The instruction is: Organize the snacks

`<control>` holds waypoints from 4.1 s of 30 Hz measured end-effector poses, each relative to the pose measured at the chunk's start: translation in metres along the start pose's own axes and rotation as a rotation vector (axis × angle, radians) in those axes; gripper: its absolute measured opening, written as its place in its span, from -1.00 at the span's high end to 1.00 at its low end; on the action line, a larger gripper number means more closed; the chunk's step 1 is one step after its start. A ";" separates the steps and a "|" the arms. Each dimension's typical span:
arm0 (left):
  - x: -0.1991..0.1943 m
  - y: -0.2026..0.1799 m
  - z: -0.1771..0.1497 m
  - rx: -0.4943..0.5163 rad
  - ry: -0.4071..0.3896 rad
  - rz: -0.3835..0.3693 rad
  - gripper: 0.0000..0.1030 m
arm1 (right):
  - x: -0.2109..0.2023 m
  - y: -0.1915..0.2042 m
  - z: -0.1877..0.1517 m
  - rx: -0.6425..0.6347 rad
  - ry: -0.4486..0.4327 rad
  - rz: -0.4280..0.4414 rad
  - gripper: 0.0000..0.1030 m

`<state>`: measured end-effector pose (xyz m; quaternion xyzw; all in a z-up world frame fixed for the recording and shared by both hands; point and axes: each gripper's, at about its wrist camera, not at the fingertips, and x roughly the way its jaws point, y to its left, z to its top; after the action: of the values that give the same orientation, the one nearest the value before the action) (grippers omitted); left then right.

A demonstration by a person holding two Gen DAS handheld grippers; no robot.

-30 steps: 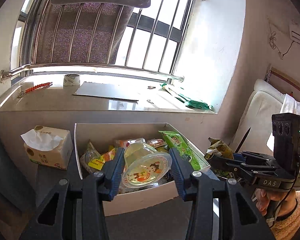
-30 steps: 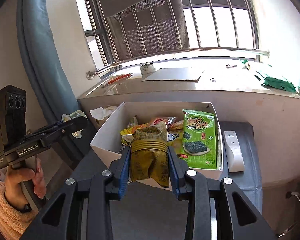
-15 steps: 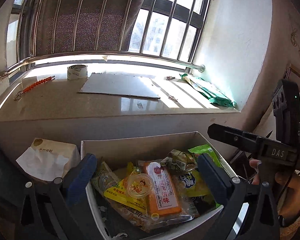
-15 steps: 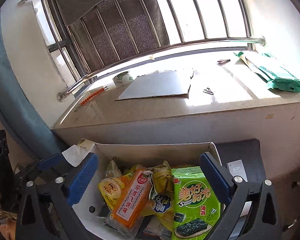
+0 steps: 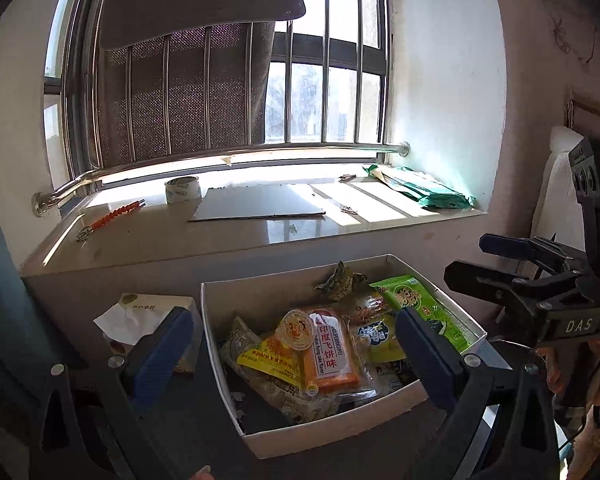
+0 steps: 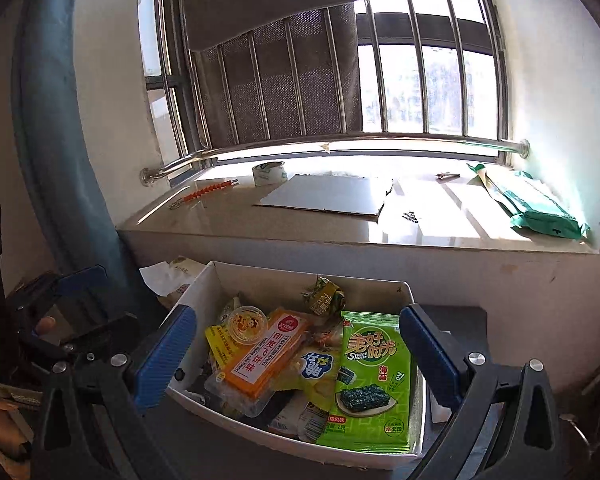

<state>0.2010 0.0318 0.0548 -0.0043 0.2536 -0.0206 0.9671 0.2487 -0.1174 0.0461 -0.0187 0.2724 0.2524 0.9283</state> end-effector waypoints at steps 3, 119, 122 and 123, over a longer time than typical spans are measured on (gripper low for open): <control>-0.025 -0.009 -0.014 -0.012 -0.004 0.113 -1.00 | -0.032 0.015 -0.019 -0.071 -0.028 0.017 -1.00; -0.147 -0.055 -0.128 -0.119 0.117 0.008 -1.00 | -0.155 0.050 -0.157 0.040 0.049 0.074 -1.00; -0.146 -0.055 -0.128 -0.117 0.119 0.009 -1.00 | -0.156 0.051 -0.157 0.039 0.046 0.074 -1.00; -0.146 -0.055 -0.128 -0.117 0.119 0.008 -1.00 | -0.157 0.051 -0.157 0.039 0.046 0.074 -1.00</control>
<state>0.0090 -0.0164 0.0163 -0.0586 0.3116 -0.0021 0.9484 0.0329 -0.1719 -0.0018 0.0038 0.2992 0.2806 0.9120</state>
